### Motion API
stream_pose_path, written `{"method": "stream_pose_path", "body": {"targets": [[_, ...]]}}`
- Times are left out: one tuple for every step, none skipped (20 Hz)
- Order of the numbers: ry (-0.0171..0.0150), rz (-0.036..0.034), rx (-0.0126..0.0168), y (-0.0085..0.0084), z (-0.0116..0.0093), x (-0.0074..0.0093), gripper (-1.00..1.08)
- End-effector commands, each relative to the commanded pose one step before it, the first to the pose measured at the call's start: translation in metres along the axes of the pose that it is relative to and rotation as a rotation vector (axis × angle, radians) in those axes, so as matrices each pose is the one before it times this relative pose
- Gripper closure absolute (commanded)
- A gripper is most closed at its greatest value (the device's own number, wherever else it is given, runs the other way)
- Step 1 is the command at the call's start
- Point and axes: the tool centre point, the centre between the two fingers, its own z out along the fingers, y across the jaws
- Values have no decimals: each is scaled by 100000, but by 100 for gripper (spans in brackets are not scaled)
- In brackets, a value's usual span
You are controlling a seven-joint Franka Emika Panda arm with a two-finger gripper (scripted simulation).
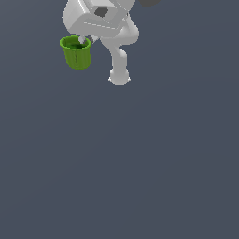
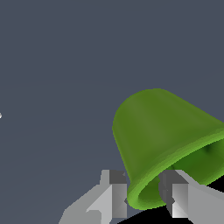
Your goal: Pick up the object and move it to a goal position.
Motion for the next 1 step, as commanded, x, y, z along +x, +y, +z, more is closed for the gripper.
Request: {"method": "stream_pose_path", "body": {"targets": [[-11, 4, -92, 70, -230, -368, 108]]}}
